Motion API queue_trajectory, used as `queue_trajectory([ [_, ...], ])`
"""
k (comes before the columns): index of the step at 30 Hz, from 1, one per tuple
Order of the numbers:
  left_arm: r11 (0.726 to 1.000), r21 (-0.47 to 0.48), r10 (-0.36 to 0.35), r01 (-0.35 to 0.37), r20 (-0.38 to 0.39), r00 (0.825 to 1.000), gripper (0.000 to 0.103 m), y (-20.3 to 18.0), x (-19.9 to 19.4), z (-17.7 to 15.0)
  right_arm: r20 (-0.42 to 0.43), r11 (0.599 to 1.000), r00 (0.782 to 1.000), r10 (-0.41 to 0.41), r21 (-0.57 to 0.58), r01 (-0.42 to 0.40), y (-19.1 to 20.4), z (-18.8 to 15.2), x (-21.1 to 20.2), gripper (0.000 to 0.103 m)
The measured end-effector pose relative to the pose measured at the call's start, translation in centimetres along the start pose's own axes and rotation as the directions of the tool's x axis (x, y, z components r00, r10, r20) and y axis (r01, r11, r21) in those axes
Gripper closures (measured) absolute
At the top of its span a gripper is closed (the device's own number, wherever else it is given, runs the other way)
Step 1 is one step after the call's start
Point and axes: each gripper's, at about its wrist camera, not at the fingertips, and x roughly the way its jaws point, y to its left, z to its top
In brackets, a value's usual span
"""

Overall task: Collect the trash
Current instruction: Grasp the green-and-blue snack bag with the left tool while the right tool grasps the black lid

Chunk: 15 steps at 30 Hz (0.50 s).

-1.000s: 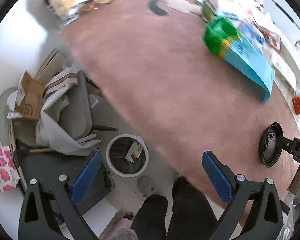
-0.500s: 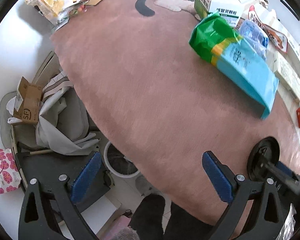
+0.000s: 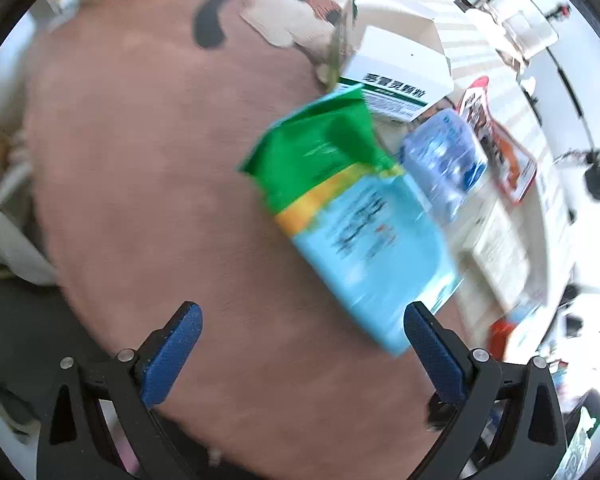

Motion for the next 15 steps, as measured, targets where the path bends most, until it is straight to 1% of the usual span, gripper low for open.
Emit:
queue_trajectory([
  [1,0.999,-0.025,-0.026,0.026,-0.012,1.0,0.004,-0.2,0.8,0.6,0.004,1.0,1.0,-0.007,0.007,0.006,-0.5,0.4,0.0,0.036],
  [2,0.998,-0.05,-0.044,0.043,-0.017,0.999,0.018,-0.3,1.6,1.2,0.007,1.0,1.0,-0.016,0.017,0.016,-0.9,0.8,0.2,0.036],
  [3,0.997,-0.063,-0.048,0.047,-0.021,0.999,0.027,-0.4,2.1,1.6,0.008,0.999,1.0,-0.025,0.027,0.025,-1.5,1.2,0.3,0.036],
  [4,0.996,-0.076,-0.046,0.043,-0.03,0.998,0.042,-0.5,2.9,2.0,0.007,0.999,1.0,-0.029,0.036,0.029,-2.4,1.7,0.4,0.039],
  [5,0.995,-0.083,-0.052,0.049,-0.029,0.998,0.056,-0.5,3.4,2.3,0.002,0.998,0.999,-0.033,0.044,0.033,-2.7,1.9,0.7,0.05],
  [6,0.994,-0.086,-0.066,0.065,-0.015,0.998,0.065,-0.5,3.6,2.5,-0.005,0.998,0.999,-0.035,0.05,0.035,-4.9,2.3,0.7,0.058],
  [7,0.995,-0.079,-0.058,0.057,-0.003,0.998,0.068,-0.7,3.6,2.6,-0.009,0.998,0.999,-0.035,0.06,0.036,-5.3,2.5,0.9,0.058],
  [8,0.997,-0.061,-0.042,0.043,0.009,0.999,0.075,-0.9,3.5,2.6,-0.014,0.997,0.999,-0.032,0.065,0.033,-5.5,2.3,1.3,0.058],
  [10,1.0,-0.008,-0.017,0.017,0.048,0.999,0.085,-1.4,2.8,2.4,-0.013,0.997,0.999,-0.029,0.069,0.03,-5.1,2.3,1.9,0.06],
  [11,1.0,0.022,-0.007,0.006,0.062,0.998,0.087,-1.7,2.3,2.2,-0.015,0.997,1.0,-0.025,0.069,0.026,-5.1,2.4,2.0,0.06],
  [12,0.999,0.051,0.004,-0.008,0.074,0.997,0.088,-2.0,1.9,1.9,-0.015,0.997,1.0,-0.021,0.073,0.022,-4.1,2.2,3.0,0.059],
  [13,0.996,0.084,0.021,-0.028,0.09,0.996,0.089,-2.2,1.3,1.6,-0.013,0.996,1.0,0.007,0.09,-0.005,-4.3,2.2,2.9,0.059],
  [14,0.992,0.118,0.033,-0.045,0.103,0.994,0.091,-2.3,0.7,1.2,-0.013,0.995,1.0,0.02,0.098,-0.019,-3.5,2.1,3.4,0.057],
  [15,0.987,0.151,0.045,-0.063,0.114,0.992,0.091,-2.5,0.2,0.8,-0.022,0.994,0.999,0.031,0.104,-0.029,-2.7,1.7,3.7,0.043],
])
